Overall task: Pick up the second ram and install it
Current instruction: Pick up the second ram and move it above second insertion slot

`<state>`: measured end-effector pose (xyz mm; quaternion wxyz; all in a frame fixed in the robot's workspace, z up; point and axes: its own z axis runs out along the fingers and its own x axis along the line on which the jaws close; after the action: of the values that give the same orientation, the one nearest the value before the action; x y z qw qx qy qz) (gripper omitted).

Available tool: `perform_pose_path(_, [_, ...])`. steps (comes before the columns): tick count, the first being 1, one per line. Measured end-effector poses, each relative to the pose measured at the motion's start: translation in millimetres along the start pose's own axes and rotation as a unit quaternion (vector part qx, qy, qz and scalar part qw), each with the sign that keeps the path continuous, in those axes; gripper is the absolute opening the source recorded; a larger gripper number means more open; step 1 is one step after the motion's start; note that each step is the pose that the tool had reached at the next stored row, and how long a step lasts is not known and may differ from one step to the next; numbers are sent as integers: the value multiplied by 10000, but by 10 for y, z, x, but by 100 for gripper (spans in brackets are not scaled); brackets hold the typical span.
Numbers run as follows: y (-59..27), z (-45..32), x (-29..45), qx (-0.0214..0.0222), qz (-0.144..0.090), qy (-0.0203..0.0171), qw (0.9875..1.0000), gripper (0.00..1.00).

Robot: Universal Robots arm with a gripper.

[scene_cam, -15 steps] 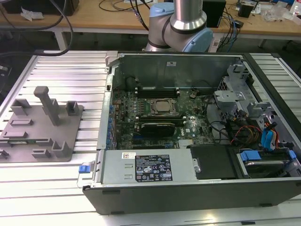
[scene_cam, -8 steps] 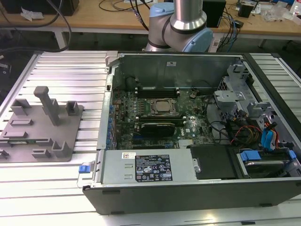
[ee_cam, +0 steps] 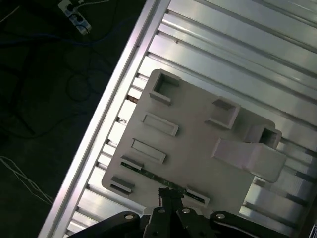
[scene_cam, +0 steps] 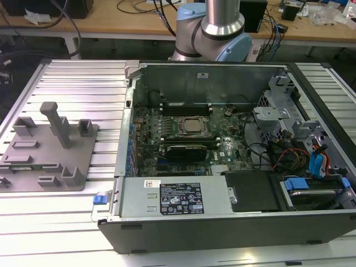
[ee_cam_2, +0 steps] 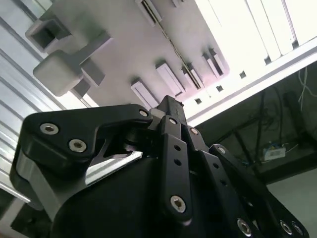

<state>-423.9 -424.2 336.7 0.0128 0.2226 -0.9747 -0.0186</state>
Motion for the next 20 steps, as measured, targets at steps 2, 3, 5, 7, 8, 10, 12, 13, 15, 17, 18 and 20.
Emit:
perform_pose_path(2, [0, 1, 0, 5, -299, 12, 9996, 8])
perform_pose_path(3, [0, 1, 0, 8, -472, 20, 9989, 8])
perform_pose_path(5, [0, 1, 0, 13, -755, 31, 9971, 8])
perform_pose_path(7, [0, 1, 0, 16, -941, 39, 9956, 8])
perform_pose_path(8, [0, 2, 0, 18, -1055, 44, 9944, 8])
perform_pose_path(10, [0, 4, 0, 25, -1483, 62, 9889, 8])
perform_pose_path(12, [0, 5, 0, 28, -1666, 70, 9860, 8])
perform_pose_path(13, [0, 6, 0, 30, -1774, 74, 9841, 8])
perform_pose_path(15, [0, 11, 0, 35, -2074, 87, 9782, 8])
perform_pose_path(17, [-1, 18, 0, 42, -2497, 105, 9683, 8])
perform_pose_path(18, [-1, 21, 0, 45, -2707, 114, 9626, 8])
perform_pose_path(20, [-1, 31, -1, 52, -3084, 129, 9512, 8])
